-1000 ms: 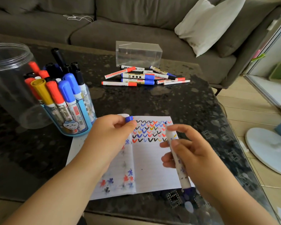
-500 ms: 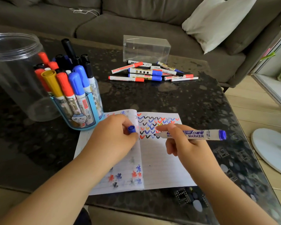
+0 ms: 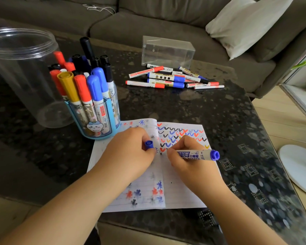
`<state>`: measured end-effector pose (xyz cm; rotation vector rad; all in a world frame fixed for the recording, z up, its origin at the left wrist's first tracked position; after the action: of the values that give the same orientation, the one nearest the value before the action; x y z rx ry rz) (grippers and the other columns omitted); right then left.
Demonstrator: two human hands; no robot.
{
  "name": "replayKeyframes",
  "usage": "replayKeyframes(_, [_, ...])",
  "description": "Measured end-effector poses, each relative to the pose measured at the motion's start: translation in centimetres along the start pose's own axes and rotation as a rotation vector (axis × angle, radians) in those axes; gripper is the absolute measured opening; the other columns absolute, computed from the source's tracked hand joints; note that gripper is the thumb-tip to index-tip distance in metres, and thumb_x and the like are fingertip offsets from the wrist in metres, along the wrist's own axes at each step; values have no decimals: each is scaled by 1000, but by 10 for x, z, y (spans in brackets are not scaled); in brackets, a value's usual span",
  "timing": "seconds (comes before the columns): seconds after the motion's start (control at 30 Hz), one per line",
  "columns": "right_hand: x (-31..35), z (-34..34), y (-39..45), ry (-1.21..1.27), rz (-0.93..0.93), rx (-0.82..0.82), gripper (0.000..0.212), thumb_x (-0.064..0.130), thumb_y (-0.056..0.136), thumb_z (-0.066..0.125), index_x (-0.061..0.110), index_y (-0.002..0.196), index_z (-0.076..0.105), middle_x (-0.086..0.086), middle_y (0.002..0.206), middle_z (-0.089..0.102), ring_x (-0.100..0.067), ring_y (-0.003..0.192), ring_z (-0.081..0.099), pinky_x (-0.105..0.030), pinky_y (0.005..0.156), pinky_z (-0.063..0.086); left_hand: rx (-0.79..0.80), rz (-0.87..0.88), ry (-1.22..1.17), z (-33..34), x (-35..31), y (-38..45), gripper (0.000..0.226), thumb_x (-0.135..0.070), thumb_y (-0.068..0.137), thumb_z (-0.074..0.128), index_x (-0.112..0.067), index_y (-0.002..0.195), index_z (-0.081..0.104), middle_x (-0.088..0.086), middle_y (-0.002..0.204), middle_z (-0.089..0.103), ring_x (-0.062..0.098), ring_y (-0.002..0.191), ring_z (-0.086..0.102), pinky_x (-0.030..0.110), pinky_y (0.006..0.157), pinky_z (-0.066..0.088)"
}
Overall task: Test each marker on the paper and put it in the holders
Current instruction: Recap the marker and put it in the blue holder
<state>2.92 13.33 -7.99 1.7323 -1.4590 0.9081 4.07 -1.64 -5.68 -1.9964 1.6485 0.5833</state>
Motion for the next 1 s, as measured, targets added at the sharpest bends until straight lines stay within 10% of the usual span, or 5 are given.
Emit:
replayKeyframes(0.77, [-6, -7, 3, 0, 63, -50, 18, 17, 85, 64, 7, 72, 57, -2, 62, 59, -5, 55, 52, -15, 53, 40, -26, 11, -48, -1, 2, 1, 12, -30, 85, 65, -30, 89, 54, -11, 86, 61, 7, 79, 58, 14, 62, 42])
replayKeyframes(1.0, [17, -43, -3, 455, 55, -48, 14, 20, 85, 67, 15, 72, 64, 1, 56, 59, -9, 52, 55, -37, 62, 52, 100, -267, -957, 2, -6, 4, 12, -6, 86, 61, -13, 78, 66, 1, 61, 68, 14, 59, 63, 34, 71, 55])
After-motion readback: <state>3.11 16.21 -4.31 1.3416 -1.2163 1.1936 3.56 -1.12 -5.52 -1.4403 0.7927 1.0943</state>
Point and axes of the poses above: each hand's wrist, its own y-axis towards the middle knuckle, its own z-axis out of the palm, x = y × z, the point moved 3 cm from there along y, towards the middle knuckle
